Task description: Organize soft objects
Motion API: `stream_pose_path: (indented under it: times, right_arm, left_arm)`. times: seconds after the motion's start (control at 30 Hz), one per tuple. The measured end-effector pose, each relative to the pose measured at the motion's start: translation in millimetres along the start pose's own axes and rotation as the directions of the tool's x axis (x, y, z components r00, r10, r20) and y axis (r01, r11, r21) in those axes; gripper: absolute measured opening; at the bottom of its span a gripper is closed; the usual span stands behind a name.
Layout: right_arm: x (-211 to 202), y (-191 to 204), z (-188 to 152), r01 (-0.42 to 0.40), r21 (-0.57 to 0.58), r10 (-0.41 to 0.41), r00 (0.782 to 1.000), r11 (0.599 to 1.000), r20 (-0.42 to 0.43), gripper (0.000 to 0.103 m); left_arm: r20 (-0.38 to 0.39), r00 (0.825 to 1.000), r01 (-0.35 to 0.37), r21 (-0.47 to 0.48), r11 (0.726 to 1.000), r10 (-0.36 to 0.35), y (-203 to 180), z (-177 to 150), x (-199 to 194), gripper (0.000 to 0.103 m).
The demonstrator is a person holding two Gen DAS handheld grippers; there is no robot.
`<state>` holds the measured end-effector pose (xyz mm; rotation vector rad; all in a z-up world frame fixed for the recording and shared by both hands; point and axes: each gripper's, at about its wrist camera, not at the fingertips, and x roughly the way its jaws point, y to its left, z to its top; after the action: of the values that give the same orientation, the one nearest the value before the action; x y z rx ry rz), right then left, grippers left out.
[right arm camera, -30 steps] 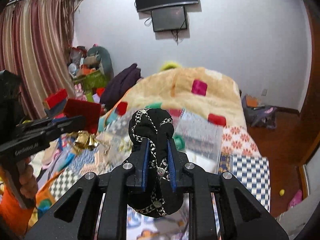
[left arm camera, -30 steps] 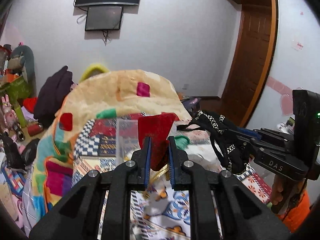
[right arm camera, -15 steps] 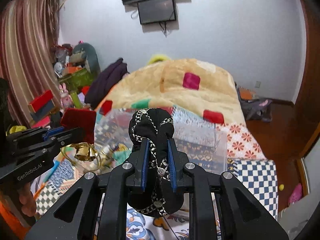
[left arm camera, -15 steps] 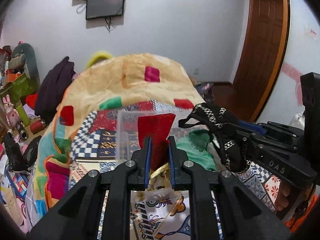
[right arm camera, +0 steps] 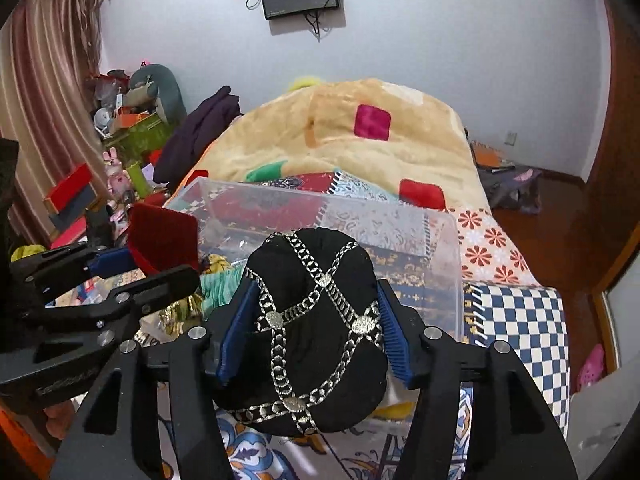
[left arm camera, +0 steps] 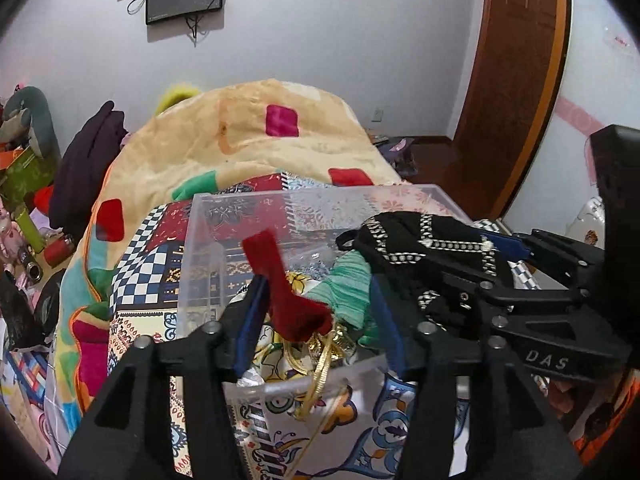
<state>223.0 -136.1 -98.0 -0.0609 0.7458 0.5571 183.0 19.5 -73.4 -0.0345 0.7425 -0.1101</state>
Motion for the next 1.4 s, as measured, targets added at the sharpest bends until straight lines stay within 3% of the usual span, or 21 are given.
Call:
stream_pose_path:
  times: [0.17,0.37,0.73,0.8,0.87,0.97,1.13,1.4]
  right_arm:
    - [-22,-2,1,-0.005,-0.004,0.006,0.999,1.000,0.040,0.073]
    - [-53,6,4,-0.012,-0.043,0.017,0.993,0.999,0.121,0.075]
    - [-127,23,-1,-0.052,-0.068,0.069,0.954,0.996,0.292,0.075]
    - [-136,25,-4,-0.052,-0.073,0.073,0.945,0.996,0.319,0.075]
    - [-141,25,-8,-0.061,-0.076,0.083,0.937,0.995,0.339,0.086]
    - [-148,27,-17,-0.050,-0.074,0.074,0.925,0.996,0.373,0.091]
    - [-154,28,-23,-0.025,-0.076,0.054,0.908,0.997,0.415,0.102]
    - [-156,37,-26,-0.005,-0.118,0.056,0.897,0.993,0.438,0.102]
  left_arm:
    - [0.051,0.999,-0.002,-0.020,1.000,0.003,5,-2,-23,0.063]
    - [0.138,0.990,0.019,-0.051,0.998,-0.012,7,-1,-62,0.063]
    - [0.364,0.931,0.021,-0.023,1.000,-0.011,-14,-10,-145,0.068]
    - [0.388,0.921,0.031,-0.010,0.999,-0.025,-18,-14,-154,0.081]
    - [0.415,0.909,0.027,-0.008,1.000,-0.021,-23,-18,-163,0.093]
    - [0.438,0.899,0.021,-0.006,1.000,-0.016,-27,-22,-168,0.099]
    - [0.443,0.896,0.000,-0.007,1.000,0.003,-30,-28,-168,0.101]
    - [0.445,0.895,-0.049,-0.003,0.999,0.046,-35,-36,-164,0.102]
